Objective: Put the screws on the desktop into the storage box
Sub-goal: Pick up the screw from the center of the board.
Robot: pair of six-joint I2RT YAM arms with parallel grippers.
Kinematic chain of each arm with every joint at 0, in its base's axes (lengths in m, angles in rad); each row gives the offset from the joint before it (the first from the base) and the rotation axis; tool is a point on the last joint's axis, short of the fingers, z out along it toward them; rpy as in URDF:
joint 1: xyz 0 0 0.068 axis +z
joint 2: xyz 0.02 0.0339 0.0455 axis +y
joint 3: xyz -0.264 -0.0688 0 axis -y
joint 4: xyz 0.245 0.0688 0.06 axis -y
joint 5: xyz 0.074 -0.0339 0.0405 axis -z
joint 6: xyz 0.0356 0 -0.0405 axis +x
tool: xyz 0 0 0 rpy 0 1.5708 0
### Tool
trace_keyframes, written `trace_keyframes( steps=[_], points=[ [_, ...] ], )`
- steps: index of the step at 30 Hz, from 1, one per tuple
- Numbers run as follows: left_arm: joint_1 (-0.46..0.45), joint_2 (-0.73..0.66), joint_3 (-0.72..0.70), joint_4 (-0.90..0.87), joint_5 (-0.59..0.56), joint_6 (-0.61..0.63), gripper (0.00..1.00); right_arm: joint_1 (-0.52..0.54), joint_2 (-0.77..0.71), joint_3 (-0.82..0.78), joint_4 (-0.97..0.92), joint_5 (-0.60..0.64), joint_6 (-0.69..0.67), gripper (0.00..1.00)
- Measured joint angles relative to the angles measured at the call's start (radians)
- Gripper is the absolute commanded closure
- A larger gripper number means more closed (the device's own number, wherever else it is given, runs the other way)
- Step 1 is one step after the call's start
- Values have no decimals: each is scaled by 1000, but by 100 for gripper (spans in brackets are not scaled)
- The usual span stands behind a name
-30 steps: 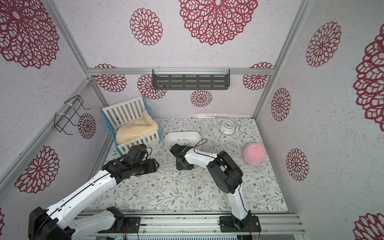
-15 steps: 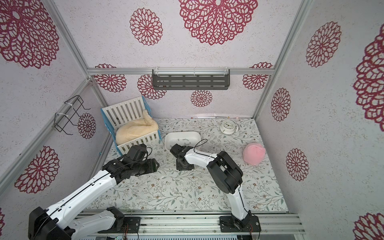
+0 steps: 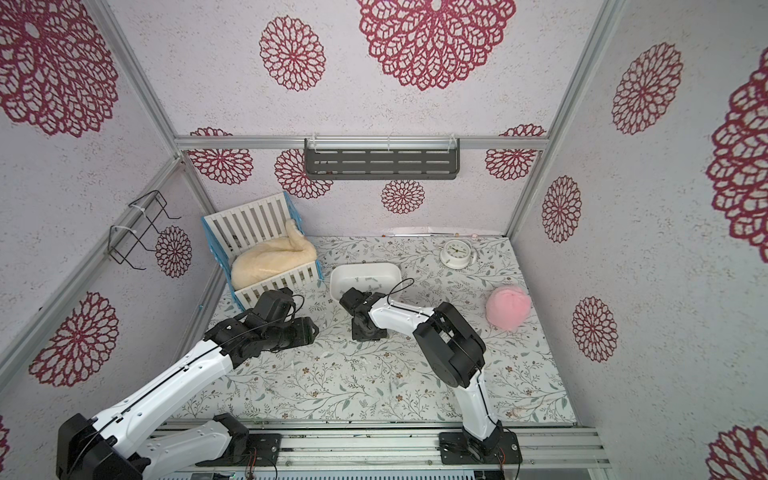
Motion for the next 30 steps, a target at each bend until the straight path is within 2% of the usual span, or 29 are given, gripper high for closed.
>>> trace_keyframes(
  steps=[9,30],
  points=[
    [0,0,0,0,0,0,40,0,-22,-45,44,5,3,80],
    [0,0,0,0,0,-3,40,0,-40,-73,60,5,11,100]
  ],
)
